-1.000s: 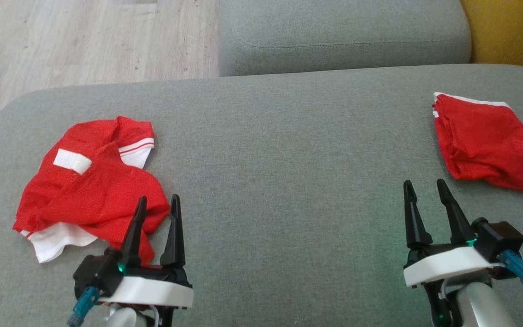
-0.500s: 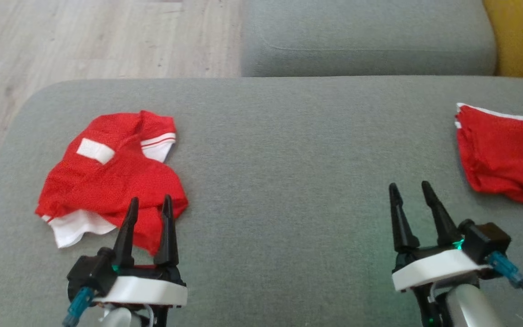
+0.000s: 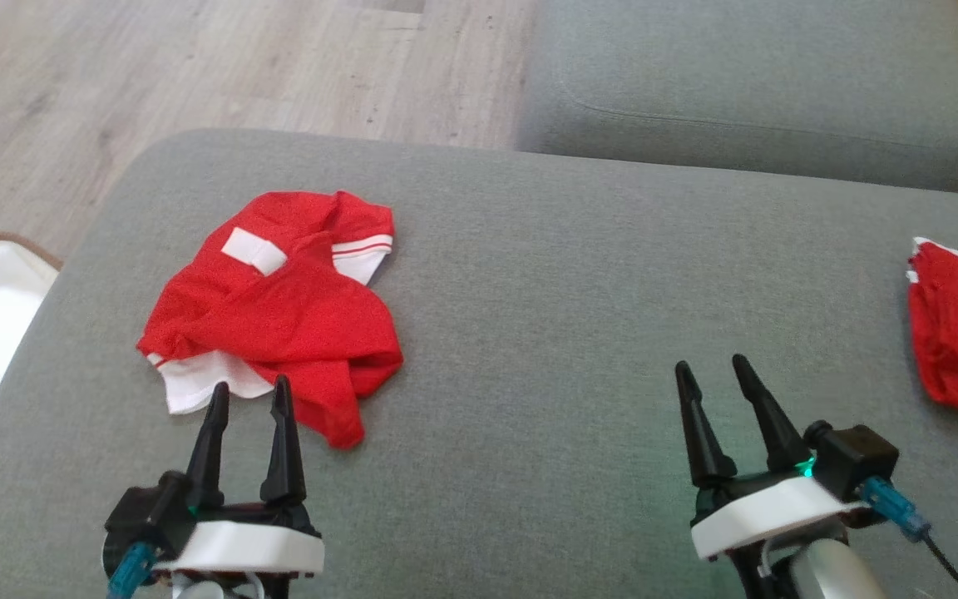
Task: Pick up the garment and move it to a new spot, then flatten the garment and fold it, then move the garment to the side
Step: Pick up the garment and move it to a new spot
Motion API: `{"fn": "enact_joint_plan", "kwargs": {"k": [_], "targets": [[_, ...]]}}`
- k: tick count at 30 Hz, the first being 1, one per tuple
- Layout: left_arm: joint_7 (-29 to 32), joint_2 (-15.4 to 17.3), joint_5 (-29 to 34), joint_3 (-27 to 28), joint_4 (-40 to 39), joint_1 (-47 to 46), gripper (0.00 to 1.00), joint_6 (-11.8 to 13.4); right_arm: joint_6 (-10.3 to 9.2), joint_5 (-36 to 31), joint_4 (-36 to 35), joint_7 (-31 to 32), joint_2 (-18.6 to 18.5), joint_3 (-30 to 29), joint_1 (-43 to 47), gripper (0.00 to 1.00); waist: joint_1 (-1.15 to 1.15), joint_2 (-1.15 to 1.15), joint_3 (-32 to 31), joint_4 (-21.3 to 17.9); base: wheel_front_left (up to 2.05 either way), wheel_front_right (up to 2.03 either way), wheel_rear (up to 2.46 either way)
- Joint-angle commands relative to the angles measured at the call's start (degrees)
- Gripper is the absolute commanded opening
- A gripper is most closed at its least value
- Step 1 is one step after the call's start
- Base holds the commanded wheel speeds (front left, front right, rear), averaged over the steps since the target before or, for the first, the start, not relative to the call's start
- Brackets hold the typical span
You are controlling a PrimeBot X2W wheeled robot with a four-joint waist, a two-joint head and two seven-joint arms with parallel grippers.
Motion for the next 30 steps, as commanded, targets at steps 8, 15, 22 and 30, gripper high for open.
{"fn": "enact_joint_plan", "kwargs": {"k": [8, 15, 22, 30], "targets": [[-0.29, 0.22, 1.00, 3.79, -2.09, -1.75, 1.00, 0.39, -0.04, 1.26, -1.11, -0.77, 0.11, 3.33, -0.89, 1.00, 0.00, 0.00, 0.19, 2.18, 0.00, 0.00, 0.00], [-0.29, 0.39, 3.15, 7.13, -1.54, -3.82, 1.00, -0.66, -0.04, 0.51, -1.46, -0.77, 0.11, 3.12, -1.80, 1.00, 0.00, 0.00, 2.05, 1.47, 0.00, 0.00, 0.00], [0.41, 5.26, 5.91, 7.47, 5.13, -12.91, 1.00, -2.28, -0.04, -0.81, -2.72, -0.78, 0.12, 1.83, -3.58, 1.00, 0.00, 0.00, 6.83, -0.53, 0.00, 0.00, 0.00], [9.38, 13.70, 6.15, 0.56, 17.56, -30.12, 1.00, -3.45, -0.04, -2.63, -5.45, -0.78, 0.12, -0.81, -6.60, 1.00, 0.00, 0.00, 13.37, -3.97, 0.00, 0.00, 0.00]]}}
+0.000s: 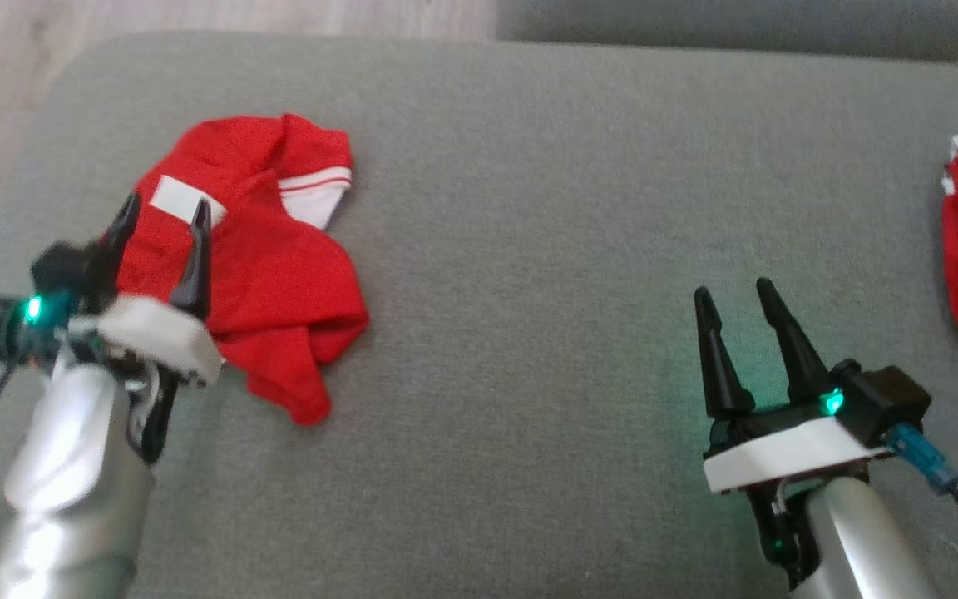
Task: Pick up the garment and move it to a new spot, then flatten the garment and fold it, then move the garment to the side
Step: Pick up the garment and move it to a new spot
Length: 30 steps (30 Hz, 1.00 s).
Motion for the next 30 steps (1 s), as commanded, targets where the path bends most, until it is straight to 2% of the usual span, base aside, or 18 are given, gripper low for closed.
{"fn": "enact_joint_plan", "kwargs": {"k": [1, 9, 13, 14, 15, 18, 24, 30], "targets": [[0.84, 2.69, -0.74, 0.24, -0.60, -3.41, 1.00, -0.28, -0.04, -0.39, -2.09, -0.62, 0.13, 1.03, -1.91, 1.00, -0.01, 0.00, 2.37, -1.86, 0.00, 0.00, 0.00], [12.97, 9.39, -10.00, -15.14, 9.58, -12.82, 1.00, -0.32, -0.04, -0.51, -3.86, -0.62, 0.13, 0.10, -3.93, 1.00, -0.01, 0.00, 6.56, -4.74, 0.00, 0.00, 0.00], [15.65, 11.65, -15.00, -20.17, 11.89, -14.52, 1.00, -0.32, -0.04, -0.53, -4.32, -0.62, 0.13, -0.19, -4.46, 1.00, -0.01, 0.00, 7.80, -5.52, 0.00, 0.00, 0.00], [15.79, 11.98, -16.35, -21.43, 11.97, -14.69, 0.83, -0.32, -0.04, -0.53, -4.33, -0.62, 0.13, -0.32, -4.52, 1.00, -0.01, 0.00, 7.95, -5.63, 0.00, 0.00, 0.00], [15.71, 12.29, -17.65, -22.51, 11.92, -14.86, 0.00, -0.32, -0.04, -0.53, -4.33, -0.62, 0.13, -0.46, -4.56, 1.00, -0.01, 0.00, 8.04, -5.70, 0.00, 0.00, 0.00], [13.84, 13.59, -20.33, -25.20, 11.27, -15.56, 0.00, -0.32, -0.04, -0.54, -4.27, -0.62, 0.13, -0.65, -4.63, 1.00, -0.01, 0.00, 8.00, -5.85, 0.00, 0.00, 0.00], [1.87, 15.91, -21.71, -27.63, 8.22, -18.26, 0.00, -0.32, -0.04, -0.37, -3.66, -0.62, 0.13, -0.72, -4.59, 1.00, -0.01, 0.00, 6.08, -6.05, 0.00, 0.00, 0.00], [-5.32, 17.48, -22.22, -29.90, 2.25, -19.77, 0.00, -0.33, -0.04, 0.36, -3.13, -0.62, 0.13, -0.53, -4.19, 1.00, -0.01, 0.00, 3.76, -6.16, 0.00, 0.00, 0.00]]}}
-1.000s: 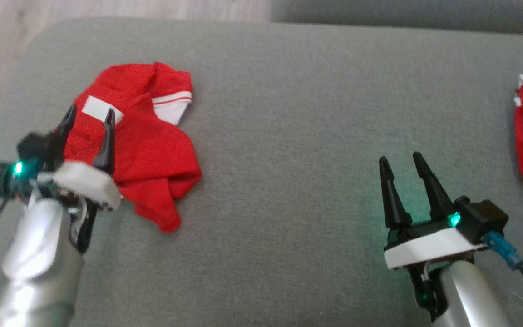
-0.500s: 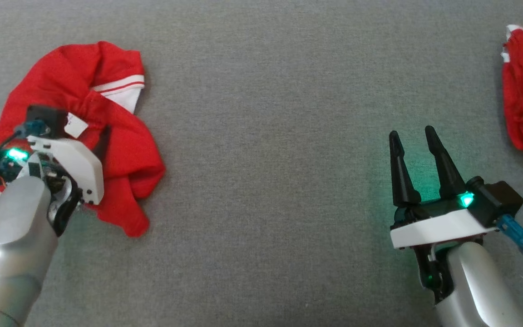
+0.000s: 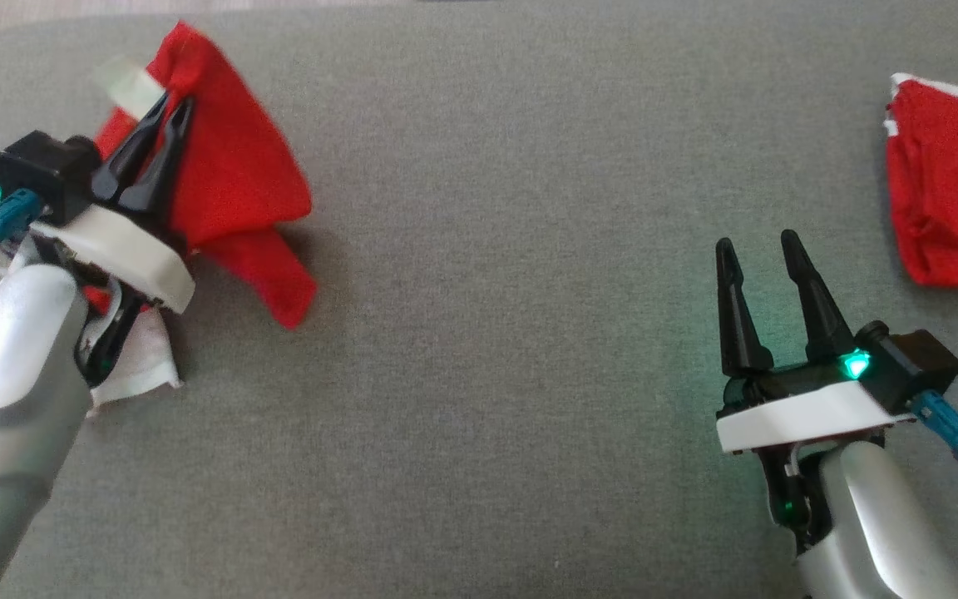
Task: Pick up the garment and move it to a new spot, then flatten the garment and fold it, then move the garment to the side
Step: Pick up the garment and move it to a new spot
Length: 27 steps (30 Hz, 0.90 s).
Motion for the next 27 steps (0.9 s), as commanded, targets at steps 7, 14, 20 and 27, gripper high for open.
{"fn": "enact_joint_plan", "kwargs": {"k": [7, 14, 20, 27], "targets": [[-3.81, 5.66, 0.95, 0.61, -12.62, -3.59, 0.00, 0.10, -0.04, 1.90, -1.07, -0.61, 0.14, 2.22, -0.07, 1.00, 0.00, 0.00, -3.07, -2.01, 0.00, 0.00, 0.00], [-2.17, 6.01, 3.32, -1.57, -20.93, -4.70, 0.00, 0.27, -0.04, 3.40, -1.72, -0.61, 0.14, 3.35, -0.96, 1.00, 0.00, 0.00, -2.72, -6.83, 0.00, 0.00, 0.00], [0.15, 3.08, 5.08, -5.54, -24.54, -9.46, 0.00, 0.18, -0.04, 5.64, -3.06, -0.61, 0.14, 6.23, -3.39, 1.00, 0.00, 0.00, 0.18, -14.10, 0.00, 0.00, 0.00], [-1.96, -2.77, 2.86, -10.36, -17.61, -15.80, 1.00, 0.12, -0.04, 7.05, -3.71, -0.61, 0.14, 7.59, -4.14, 1.00, 0.00, 0.00, 2.13, -17.81, 0.00, 0.00, 0.00]]}}
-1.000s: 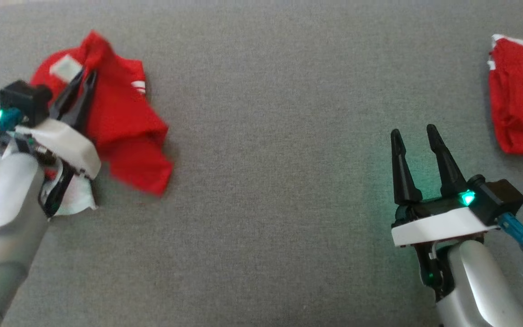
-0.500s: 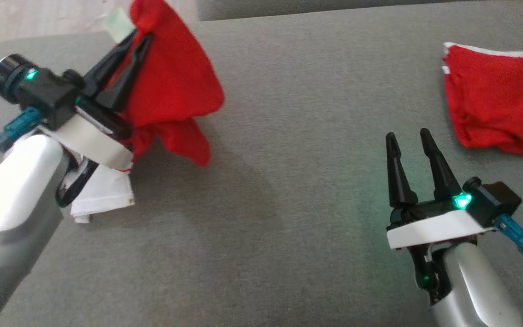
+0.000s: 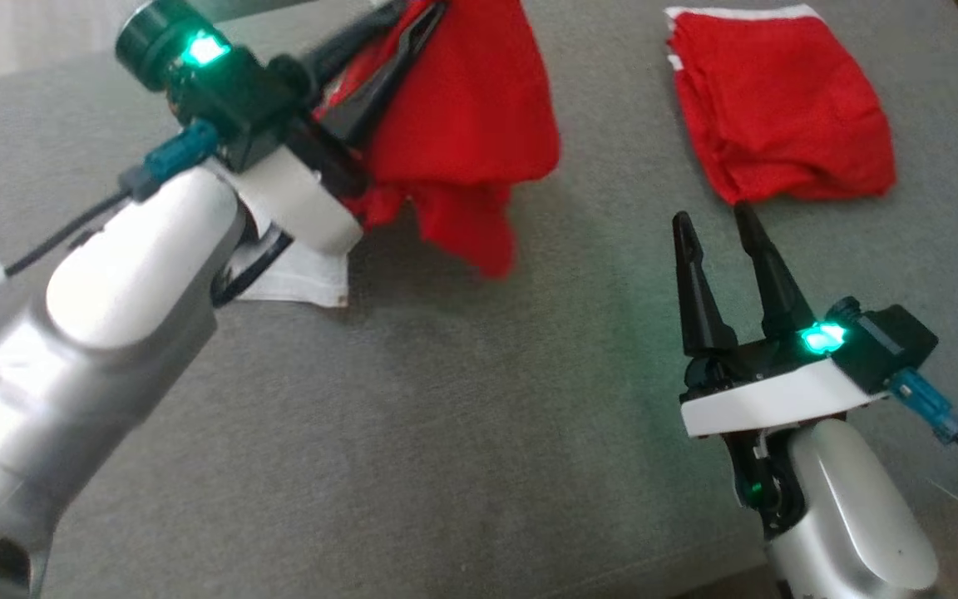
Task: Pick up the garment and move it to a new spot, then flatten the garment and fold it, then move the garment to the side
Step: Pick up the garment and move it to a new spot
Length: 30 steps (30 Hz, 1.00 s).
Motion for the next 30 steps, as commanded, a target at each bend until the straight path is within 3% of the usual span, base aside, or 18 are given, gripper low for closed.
{"fn": "enact_joint_plan", "kwargs": {"k": [1, 5, 12, 22, 26, 30], "targets": [[-1.26, 1.01, -0.17, 2.39, 1.96, -4.34, 1.00, 0.12, -0.04, 0.50, -1.95, -0.60, 0.17, 1.57, -1.43, 1.00, -0.01, 0.00, 1.22, -1.43, 0.00, 0.00, 0.00], [-3.08, -0.47, 0.04, 2.97, 6.21, -5.17, 1.00, 0.11, -0.04, 0.47, -2.04, -0.60, 0.17, 0.75, -1.37, 1.00, -0.01, 0.00, 1.01, -0.56, 0.00, 0.00, 0.00], [-3.69, 0.52, -0.63, 6.48, 7.44, -1.52, 1.00, 0.25, -0.04, -1.38, -1.57, -0.60, 0.17, -1.07, -0.73, 1.00, -0.01, 0.00, -1.03, 4.06, 0.00, 0.00, 0.00], [-3.73, 2.99, -0.47, 17.92, -2.07, 19.34, 1.00, 4.84, -0.04, -5.44, -0.05, -0.60, 0.17, -4.25, 1.81, 1.00, -0.01, 0.00, -6.48, 11.83, 0.00, 0.00, 0.00], [-3.73, 0.90, -1.30, 22.51, -5.10, 29.77, 1.00, 6.95, -0.04, -6.24, 0.51, -0.60, 0.17, -4.99, 3.96, 1.00, -0.01, 0.00, -8.51, 13.91, 0.00, 0.00, 0.00], [-3.74, -4.40, -1.32, 28.38, -7.90, 41.42, 1.00, 8.31, -0.04, -5.82, 0.90, -0.60, 0.17, -5.03, 6.50, 1.00, -0.01, 0.00, -10.38, 15.20, 0.00, 0.00, 0.00]]}}
